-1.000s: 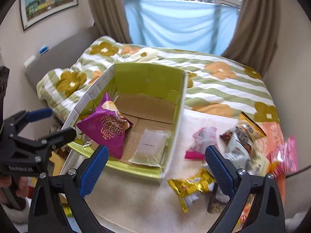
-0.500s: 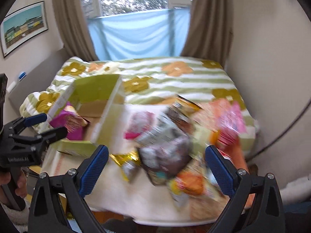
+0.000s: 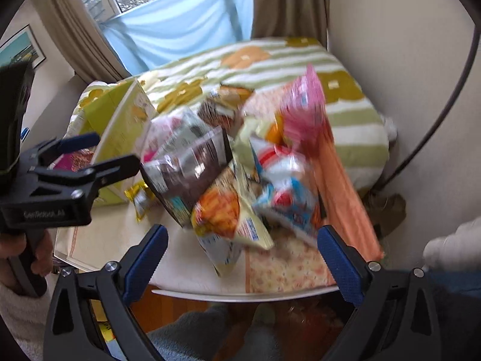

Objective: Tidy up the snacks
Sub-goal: 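Grasp the brown cocoa bag with the left gripper while the right grasps the cheese-stick bag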

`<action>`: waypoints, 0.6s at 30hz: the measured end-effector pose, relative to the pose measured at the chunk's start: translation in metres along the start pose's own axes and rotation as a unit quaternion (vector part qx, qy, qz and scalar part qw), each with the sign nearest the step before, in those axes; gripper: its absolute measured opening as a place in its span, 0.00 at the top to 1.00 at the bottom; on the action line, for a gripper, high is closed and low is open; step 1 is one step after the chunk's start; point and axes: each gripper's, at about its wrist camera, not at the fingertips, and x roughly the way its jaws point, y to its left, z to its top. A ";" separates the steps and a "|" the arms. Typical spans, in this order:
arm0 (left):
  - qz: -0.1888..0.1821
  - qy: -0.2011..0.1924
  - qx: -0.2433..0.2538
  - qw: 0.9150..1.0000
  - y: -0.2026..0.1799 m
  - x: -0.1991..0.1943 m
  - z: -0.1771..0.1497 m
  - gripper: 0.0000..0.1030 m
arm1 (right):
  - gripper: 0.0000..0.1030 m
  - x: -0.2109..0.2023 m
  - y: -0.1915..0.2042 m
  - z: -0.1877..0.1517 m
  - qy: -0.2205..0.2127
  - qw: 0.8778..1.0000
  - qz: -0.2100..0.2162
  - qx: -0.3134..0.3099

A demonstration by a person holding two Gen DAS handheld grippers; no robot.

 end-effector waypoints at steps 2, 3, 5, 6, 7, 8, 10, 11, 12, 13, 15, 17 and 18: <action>-0.004 0.016 0.028 0.999 -0.004 0.019 0.002 0.01 | 0.04 0.012 -0.004 -0.008 0.005 1.000 0.008 0.012; -0.006 0.025 0.042 0.999 -0.005 0.029 0.002 0.01 | 0.04 0.020 -0.004 -0.013 0.007 1.000 0.015 0.019; -0.009 0.041 0.062 0.997 -0.007 0.049 0.003 0.04 | 0.04 0.033 -0.003 -0.019 0.009 0.999 0.022 0.024; -0.012 0.048 0.070 0.996 -0.007 0.057 0.003 0.05 | 0.04 0.039 -0.001 -0.022 0.009 0.999 0.022 0.026; -0.014 0.054 0.078 0.995 -0.007 0.063 0.004 0.06 | 0.04 0.046 0.001 -0.024 0.008 0.999 0.025 0.030; -0.016 0.058 0.085 0.995 -0.008 0.069 0.004 0.06 | 0.04 0.051 0.001 -0.025 0.006 0.999 0.030 0.034; -0.019 0.067 0.102 0.992 -0.009 0.079 0.003 0.06 | 0.04 0.061 0.003 -0.028 0.000 0.998 0.039 0.041; -0.022 0.072 0.111 0.991 -0.010 0.084 0.002 0.06 | 0.04 0.066 0.003 -0.029 -0.002 0.998 0.040 0.042; -0.025 0.077 0.120 0.989 -0.012 0.089 0.001 0.07 | 0.04 0.071 0.004 -0.030 -0.003 0.998 0.039 0.041; -0.026 0.080 0.129 0.988 -0.014 0.094 0.001 0.08 | 0.04 0.075 0.004 -0.030 -0.003 0.998 0.038 0.040; -0.026 0.087 0.143 0.986 -0.018 0.100 -0.001 0.12 | 0.04 0.081 0.005 -0.028 -0.006 0.999 0.034 0.034; -0.029 0.089 0.153 0.984 -0.020 0.104 -0.003 0.14 | 0.04 0.084 0.006 -0.027 -0.009 0.999 0.030 0.028; -0.031 0.089 0.157 0.983 -0.021 0.105 -0.003 0.14 | 0.04 0.086 0.005 -0.026 -0.009 0.999 0.031 0.025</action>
